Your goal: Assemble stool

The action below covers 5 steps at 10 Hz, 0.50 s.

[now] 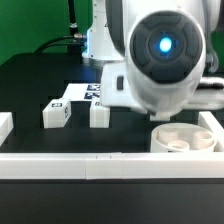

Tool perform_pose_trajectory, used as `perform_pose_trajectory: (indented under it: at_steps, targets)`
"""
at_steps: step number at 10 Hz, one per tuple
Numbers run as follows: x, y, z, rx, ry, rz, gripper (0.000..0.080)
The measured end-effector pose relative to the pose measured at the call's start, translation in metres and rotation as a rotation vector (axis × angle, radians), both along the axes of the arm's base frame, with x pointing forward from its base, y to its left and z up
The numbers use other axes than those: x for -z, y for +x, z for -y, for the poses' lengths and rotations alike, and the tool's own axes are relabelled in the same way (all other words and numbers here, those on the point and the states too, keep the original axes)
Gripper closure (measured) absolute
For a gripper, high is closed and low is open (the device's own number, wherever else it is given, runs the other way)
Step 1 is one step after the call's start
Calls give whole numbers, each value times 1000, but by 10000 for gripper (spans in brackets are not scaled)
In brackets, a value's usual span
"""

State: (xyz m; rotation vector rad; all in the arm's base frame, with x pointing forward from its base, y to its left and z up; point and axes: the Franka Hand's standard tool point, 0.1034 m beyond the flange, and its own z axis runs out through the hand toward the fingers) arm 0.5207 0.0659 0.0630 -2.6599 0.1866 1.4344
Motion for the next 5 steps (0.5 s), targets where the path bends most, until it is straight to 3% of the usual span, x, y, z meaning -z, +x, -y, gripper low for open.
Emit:
perform_pose_trajectory:
  at_steps: [1,2,5]
  targets:
    - [-14,3,-1,-5,0,6,462]
    - [-18,4,-3,-10,1,14,462]
    - [-13,11,-4,-5,-1,55,462]
